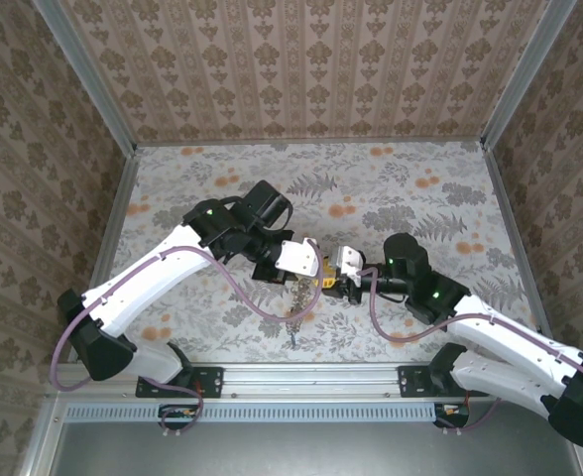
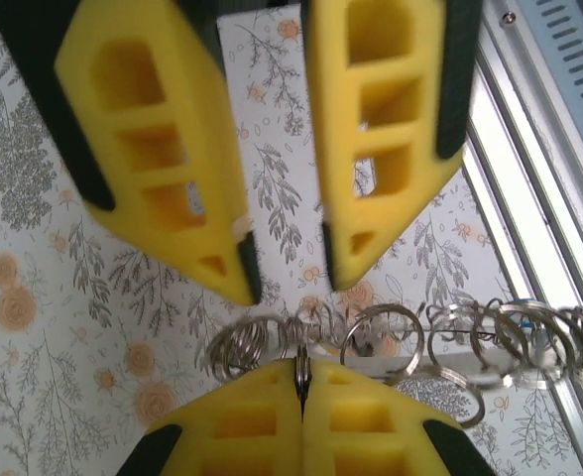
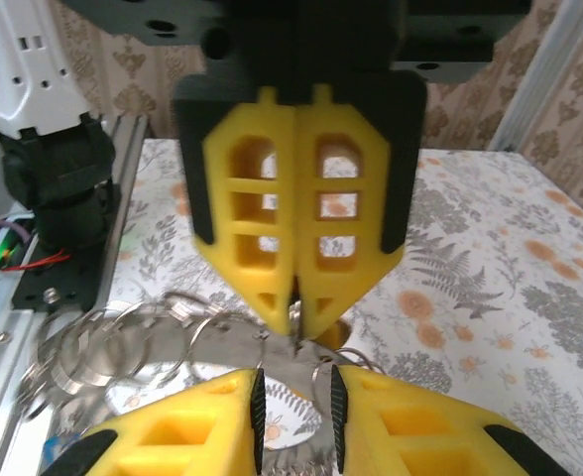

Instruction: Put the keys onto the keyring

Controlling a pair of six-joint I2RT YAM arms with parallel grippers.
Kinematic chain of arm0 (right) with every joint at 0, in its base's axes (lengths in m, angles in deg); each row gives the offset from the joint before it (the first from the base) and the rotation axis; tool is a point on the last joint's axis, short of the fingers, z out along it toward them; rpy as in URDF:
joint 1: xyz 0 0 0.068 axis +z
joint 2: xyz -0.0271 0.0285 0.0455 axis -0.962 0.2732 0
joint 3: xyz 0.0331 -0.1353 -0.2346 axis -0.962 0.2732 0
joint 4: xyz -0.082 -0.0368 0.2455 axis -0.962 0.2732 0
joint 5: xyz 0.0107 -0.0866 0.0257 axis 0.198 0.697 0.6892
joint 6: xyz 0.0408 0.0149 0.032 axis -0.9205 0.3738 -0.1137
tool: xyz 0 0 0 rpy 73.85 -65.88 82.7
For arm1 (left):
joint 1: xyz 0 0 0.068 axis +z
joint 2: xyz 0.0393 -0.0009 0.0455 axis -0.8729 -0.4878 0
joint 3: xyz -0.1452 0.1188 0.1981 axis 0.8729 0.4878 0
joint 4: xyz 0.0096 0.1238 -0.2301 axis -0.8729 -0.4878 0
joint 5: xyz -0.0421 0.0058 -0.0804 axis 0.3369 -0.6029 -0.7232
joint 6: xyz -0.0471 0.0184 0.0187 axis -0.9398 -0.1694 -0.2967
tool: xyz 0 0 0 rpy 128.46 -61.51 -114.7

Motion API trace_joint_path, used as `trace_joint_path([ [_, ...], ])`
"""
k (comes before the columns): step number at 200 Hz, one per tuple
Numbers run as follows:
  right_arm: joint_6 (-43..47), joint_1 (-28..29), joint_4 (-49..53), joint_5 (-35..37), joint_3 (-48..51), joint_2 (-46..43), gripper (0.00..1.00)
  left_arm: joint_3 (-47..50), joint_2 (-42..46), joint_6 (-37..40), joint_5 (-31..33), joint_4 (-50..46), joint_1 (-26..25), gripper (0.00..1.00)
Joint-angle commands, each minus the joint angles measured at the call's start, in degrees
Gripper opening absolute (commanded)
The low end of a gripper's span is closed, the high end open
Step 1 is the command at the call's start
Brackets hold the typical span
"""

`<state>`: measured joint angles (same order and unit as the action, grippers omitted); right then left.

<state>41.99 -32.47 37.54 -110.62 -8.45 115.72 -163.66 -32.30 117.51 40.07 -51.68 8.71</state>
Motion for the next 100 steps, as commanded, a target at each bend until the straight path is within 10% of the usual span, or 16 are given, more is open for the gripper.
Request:
trace_joint_path([
  [1, -1.98, 1.24, -5.59, 3.93, 1.41, 0.78, 0.26, -2.98, -0.42, 1.02, -3.17, 1.53, -0.5, 0.0],
  [68, -4.92, 2.53, -11.51, 5.08, 3.56, 1.49, 0.24, -3.67, -1.25, -0.01, -3.81, 2.43, -0.8, 0.0],
  [100, -5.28, 2.58, -12.93, 5.17, 4.19, 1.46, 0.04, -3.76, -1.3, -0.56, -4.02, 2.87, -0.89, 0.0],
])
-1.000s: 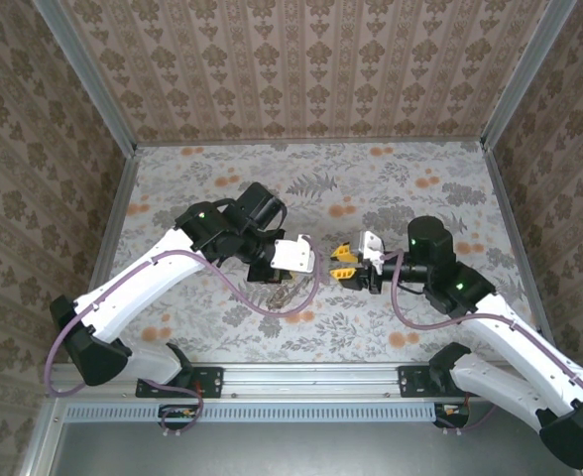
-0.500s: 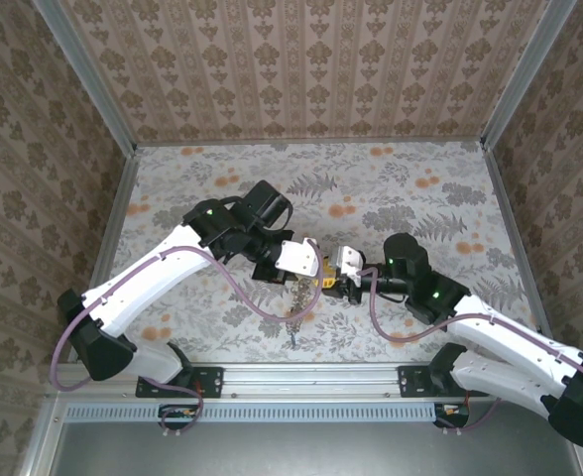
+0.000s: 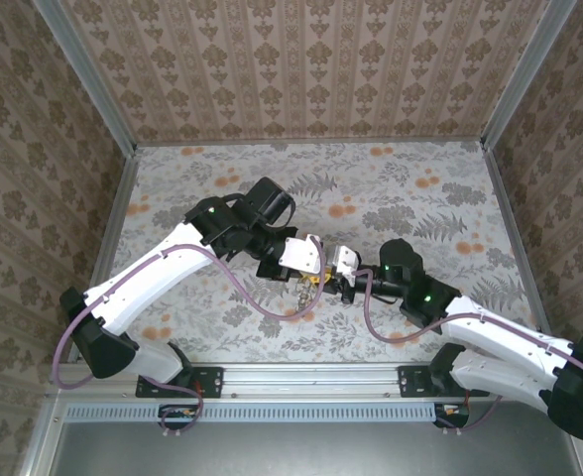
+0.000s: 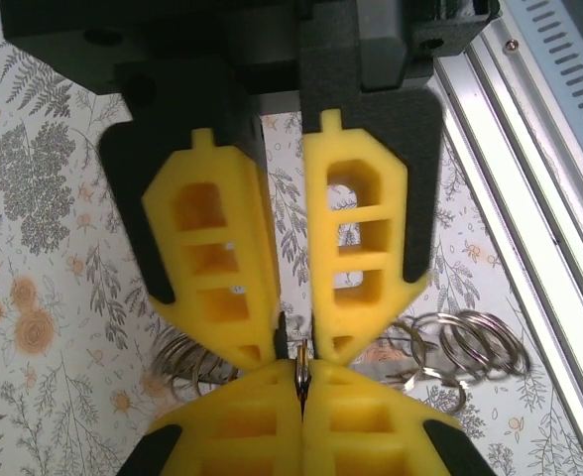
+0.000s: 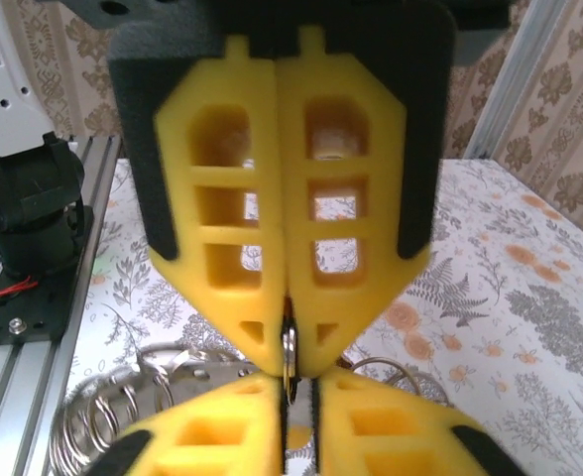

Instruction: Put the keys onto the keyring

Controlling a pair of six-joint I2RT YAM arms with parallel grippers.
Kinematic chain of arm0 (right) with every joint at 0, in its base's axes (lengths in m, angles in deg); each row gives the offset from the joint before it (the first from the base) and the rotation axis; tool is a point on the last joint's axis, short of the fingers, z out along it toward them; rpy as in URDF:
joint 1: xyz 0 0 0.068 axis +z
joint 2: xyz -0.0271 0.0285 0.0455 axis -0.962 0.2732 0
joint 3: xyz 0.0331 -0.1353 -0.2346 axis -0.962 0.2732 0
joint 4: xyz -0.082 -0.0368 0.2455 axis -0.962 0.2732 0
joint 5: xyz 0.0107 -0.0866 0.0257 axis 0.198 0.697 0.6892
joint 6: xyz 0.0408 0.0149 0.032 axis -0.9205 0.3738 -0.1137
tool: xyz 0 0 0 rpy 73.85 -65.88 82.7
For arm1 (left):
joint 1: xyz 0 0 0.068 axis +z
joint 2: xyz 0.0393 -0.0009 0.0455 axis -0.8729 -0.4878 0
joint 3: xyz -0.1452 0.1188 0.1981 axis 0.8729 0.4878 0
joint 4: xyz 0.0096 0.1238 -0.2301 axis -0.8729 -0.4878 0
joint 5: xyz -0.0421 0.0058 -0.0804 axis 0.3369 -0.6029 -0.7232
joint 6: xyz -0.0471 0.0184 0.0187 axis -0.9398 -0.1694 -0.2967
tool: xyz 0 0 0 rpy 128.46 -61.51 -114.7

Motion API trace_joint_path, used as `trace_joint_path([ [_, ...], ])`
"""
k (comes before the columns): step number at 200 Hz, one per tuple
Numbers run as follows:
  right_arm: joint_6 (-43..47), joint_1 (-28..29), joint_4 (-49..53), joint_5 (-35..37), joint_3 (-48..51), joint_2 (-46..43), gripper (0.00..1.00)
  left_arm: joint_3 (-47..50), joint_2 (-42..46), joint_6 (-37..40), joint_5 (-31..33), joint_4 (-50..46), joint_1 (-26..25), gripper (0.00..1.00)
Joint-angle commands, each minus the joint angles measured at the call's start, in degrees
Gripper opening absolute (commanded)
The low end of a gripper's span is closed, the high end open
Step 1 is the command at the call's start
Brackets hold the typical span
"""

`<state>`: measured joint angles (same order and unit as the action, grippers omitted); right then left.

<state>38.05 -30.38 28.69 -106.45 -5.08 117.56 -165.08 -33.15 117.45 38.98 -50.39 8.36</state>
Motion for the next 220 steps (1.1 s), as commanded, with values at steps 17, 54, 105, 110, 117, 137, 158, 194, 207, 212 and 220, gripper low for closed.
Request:
trace_joint_path([
  [17, -1.32, 0.49, -4.88, 2.3, 1.38, -0.36, 0.0, -2.37, -0.49, -0.55, -2.82, 1.36, -0.64, 0.0],
  [54, -3.04, 0.44, -12.32, 4.54, 5.2, -2.16, 0.0, -2.02, -0.05, -2.18, -0.41, 0.69, -0.55, 0.11],
  [105, -7.17, 0.13, -22.85, 6.0, 9.79, -4.11, 0.0, 3.49, 5.91, -4.71, -2.06, 4.94, 0.69, 0.34],
  [110, -7.39, 0.07, -23.2, 5.9, 9.95, -4.22, 0.0, 4.5, 7.03, -5.21, -2.58, 6.21, 0.99, 0.34],
  [117, -7.57, 0.06, -23.51, 5.61, 10.05, -4.37, 0.0, 5.92, 8.42, -6.15, -3.26, 8.22, 1.58, 0.36],
  [137, -7.55, -0.06, -24.8, 4.53, 10.59, -4.96, 0.0, 10.53, 12.08, -9.51, -4.11, 14.89, 3.02, 0.39],
  [158, -7.26, -0.15, -24.33, 3.04, 10.54, -5.28, 0.0, 14.05, 14.54, -12.47, -4.21, 21.46, 3.69, 0.39],
  [194, -7.09, -0.15, -23.64, 1.98, 10.24, -5.24, 0.0, 15.47, 14.83, -14.8, -5.85, 26.05, 3.71, 0.39],
  [207, -7.08, -0.09, -23.45, 1.69, 9.98, -5.16, 0.0, 15.77, 14.5, -15.11, -6.84, 26.78, 3.73, 0.39],
  [212, -7.1, -0.13, -23.33, 1.65, 9.84, -5.19, 0.0, 15.86, 14.38, -15.15, -7.28, 26.83, 3.71, 0.39],
  [220, -7.15, -0.13, -23.28, 1.56, 9.71, -5.24, 0.0, 16.17, 14.2, -14.98, -8.05, 26.87, 3.68, 0.39],
])
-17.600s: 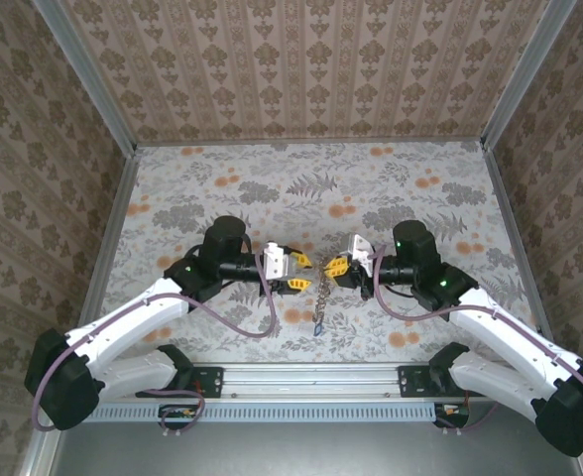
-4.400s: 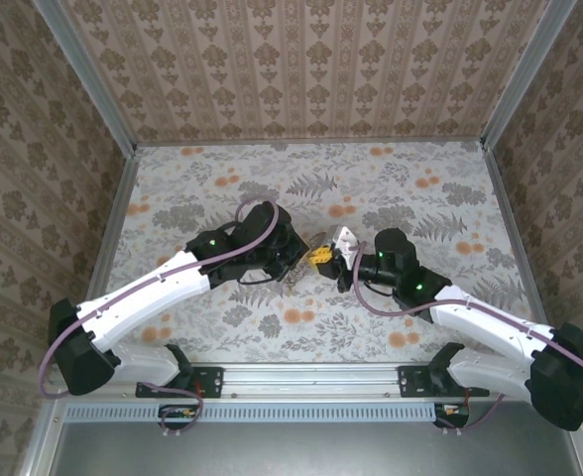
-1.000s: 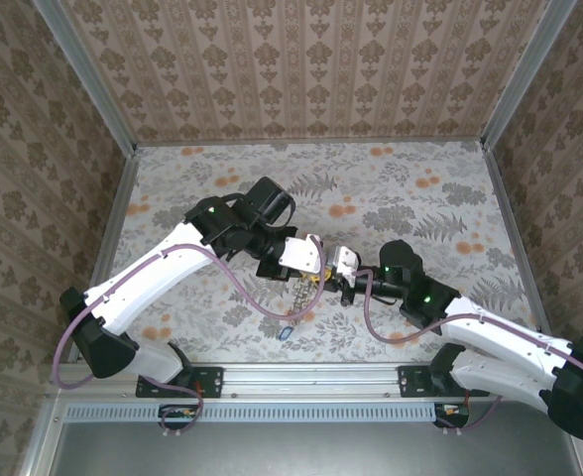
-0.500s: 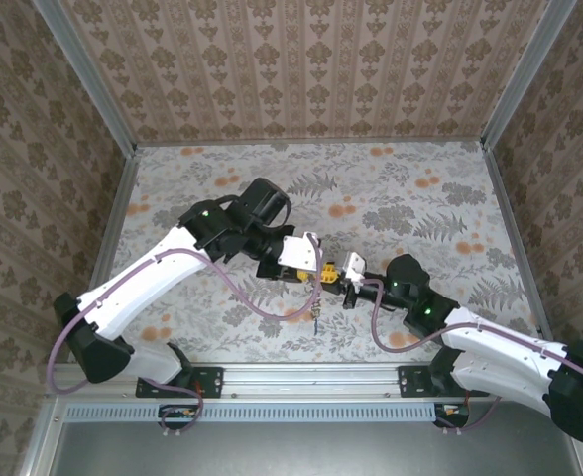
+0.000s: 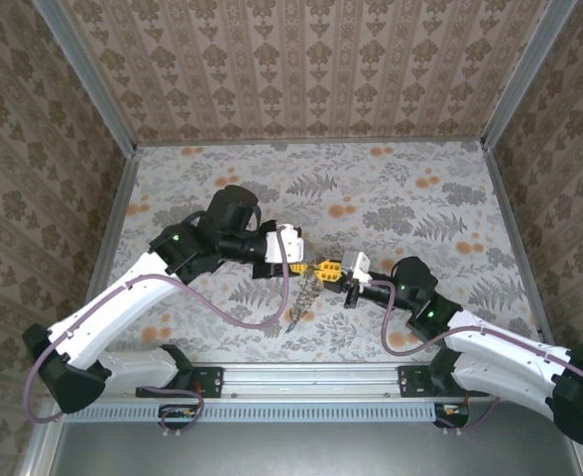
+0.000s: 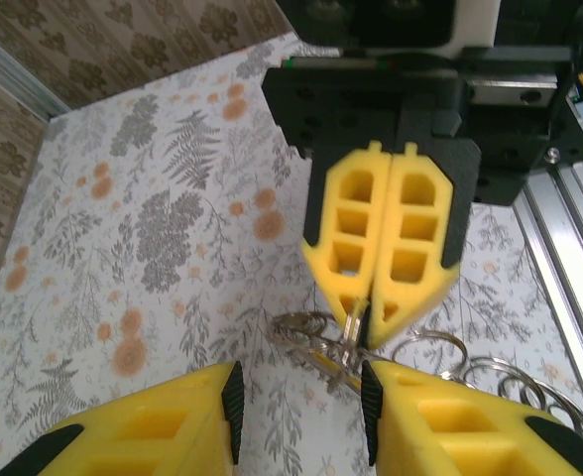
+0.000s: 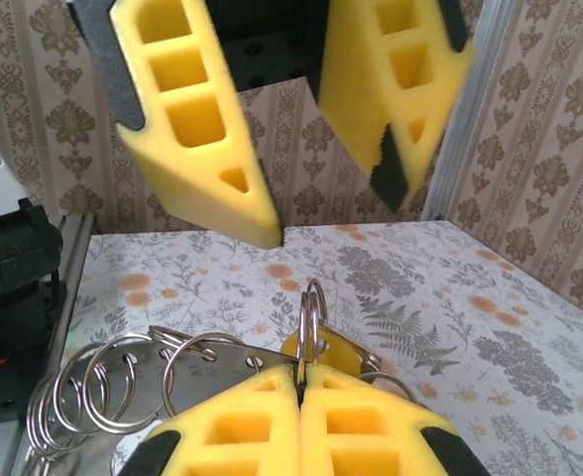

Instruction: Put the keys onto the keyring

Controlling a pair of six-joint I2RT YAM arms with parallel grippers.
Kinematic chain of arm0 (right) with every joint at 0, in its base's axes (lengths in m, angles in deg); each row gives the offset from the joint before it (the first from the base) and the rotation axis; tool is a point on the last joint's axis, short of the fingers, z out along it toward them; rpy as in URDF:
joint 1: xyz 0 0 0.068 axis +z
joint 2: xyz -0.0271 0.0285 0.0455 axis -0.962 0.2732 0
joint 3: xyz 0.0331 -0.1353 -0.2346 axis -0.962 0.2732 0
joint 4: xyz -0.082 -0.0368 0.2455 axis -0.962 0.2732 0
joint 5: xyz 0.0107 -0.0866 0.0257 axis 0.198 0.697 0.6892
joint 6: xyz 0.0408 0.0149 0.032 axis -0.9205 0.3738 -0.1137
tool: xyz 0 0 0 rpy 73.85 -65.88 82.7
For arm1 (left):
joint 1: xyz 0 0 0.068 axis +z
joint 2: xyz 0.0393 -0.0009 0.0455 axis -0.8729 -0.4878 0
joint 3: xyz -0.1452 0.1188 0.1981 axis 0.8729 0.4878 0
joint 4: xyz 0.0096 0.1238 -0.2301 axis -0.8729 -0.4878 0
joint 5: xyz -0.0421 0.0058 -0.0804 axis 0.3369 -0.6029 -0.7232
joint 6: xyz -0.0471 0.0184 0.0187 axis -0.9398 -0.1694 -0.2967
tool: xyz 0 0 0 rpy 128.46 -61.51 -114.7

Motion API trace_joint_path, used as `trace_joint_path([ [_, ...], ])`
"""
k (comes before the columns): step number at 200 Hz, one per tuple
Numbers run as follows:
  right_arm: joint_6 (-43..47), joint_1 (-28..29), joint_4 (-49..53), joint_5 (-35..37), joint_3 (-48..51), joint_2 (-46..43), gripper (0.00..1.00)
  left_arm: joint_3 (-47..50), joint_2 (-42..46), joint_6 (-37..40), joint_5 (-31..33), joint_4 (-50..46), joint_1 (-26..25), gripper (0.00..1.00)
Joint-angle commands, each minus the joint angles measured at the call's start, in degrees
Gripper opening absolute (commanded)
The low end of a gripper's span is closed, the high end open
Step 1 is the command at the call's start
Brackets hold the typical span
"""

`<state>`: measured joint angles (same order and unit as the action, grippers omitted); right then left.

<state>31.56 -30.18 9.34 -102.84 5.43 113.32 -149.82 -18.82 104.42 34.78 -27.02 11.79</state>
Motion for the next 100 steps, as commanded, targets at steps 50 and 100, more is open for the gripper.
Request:
trace_joint_path([
  [50, -0.63, -0.44, -2.98, -2.56, -1.71, -1.07, 0.0, 1.74, -1.1, -1.32, -5.12, 1.12, 0.11, 0.35],
  [100, -0.52, -0.44, -2.26, -3.17, -2.47, -0.83, 0.0, 3.08, -0.75, -1.53, -6.53, 1.12, 0.08, 0.35],
])
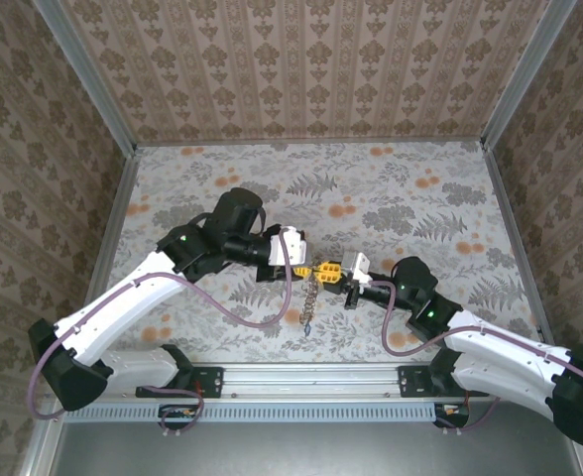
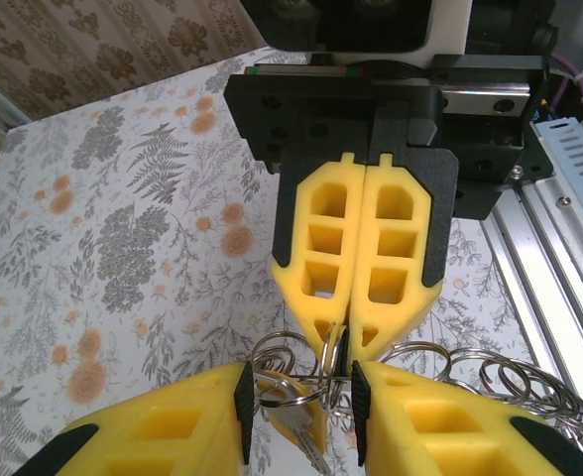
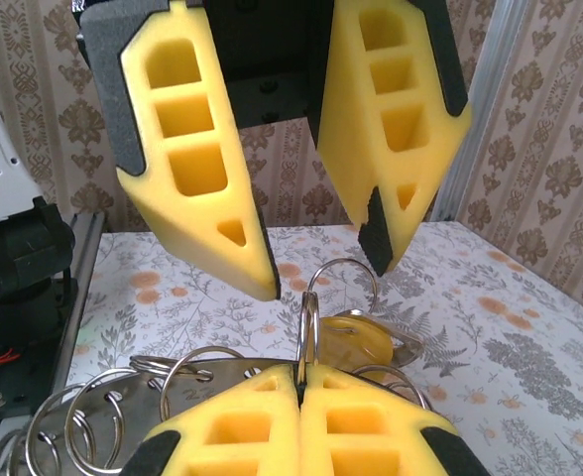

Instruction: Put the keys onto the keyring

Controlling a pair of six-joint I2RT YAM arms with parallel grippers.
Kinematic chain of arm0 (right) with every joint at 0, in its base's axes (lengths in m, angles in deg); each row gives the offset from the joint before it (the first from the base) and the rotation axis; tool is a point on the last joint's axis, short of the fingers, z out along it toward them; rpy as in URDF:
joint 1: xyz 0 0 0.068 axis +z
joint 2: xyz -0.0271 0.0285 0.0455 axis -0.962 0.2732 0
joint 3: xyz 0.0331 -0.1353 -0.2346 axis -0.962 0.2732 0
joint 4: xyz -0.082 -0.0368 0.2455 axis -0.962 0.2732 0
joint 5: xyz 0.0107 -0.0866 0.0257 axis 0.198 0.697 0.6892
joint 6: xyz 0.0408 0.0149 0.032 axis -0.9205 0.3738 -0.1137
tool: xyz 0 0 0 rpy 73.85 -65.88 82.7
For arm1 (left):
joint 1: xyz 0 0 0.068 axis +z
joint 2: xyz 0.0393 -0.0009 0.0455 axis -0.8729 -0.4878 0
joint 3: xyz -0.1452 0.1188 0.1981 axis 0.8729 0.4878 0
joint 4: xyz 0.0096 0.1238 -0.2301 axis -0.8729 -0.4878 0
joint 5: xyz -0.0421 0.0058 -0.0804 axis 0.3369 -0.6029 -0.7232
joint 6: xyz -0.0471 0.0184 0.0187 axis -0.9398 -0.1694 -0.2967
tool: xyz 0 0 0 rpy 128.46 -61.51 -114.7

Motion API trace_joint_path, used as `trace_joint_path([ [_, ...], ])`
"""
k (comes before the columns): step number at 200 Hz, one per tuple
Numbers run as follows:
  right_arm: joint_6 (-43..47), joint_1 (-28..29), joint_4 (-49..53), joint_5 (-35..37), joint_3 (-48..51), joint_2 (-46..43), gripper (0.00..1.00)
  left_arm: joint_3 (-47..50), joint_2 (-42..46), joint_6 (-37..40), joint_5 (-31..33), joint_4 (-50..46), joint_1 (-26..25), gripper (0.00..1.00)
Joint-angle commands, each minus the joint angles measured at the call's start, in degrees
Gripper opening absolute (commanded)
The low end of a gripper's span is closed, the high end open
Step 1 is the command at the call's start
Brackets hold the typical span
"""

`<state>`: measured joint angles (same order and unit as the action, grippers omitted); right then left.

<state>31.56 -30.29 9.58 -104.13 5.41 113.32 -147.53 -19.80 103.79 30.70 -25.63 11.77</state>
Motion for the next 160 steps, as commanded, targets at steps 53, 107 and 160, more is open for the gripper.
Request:
trace_joint_path([
  [53, -0.32, -0.3, -1.62, -2.07, -3.32, -0.67, 0.0, -0.79, -1.27, 0.74, -2.01, -3.75, -0.13, 0.22],
  [107, -0.38, -0.33, -1.71, -1.99, -3.29, -0.62, 0.0, -0.86, -1.05, 1.34, -1.29, -4.26, -0.34, 0.11],
  [160, 2.23, -0.33, 5.09, -1.41, -4.28, -1.23, 0.02, -1.23, 0.17, -0.23, 0.25, -2.43, -0.36, 0.0],
])
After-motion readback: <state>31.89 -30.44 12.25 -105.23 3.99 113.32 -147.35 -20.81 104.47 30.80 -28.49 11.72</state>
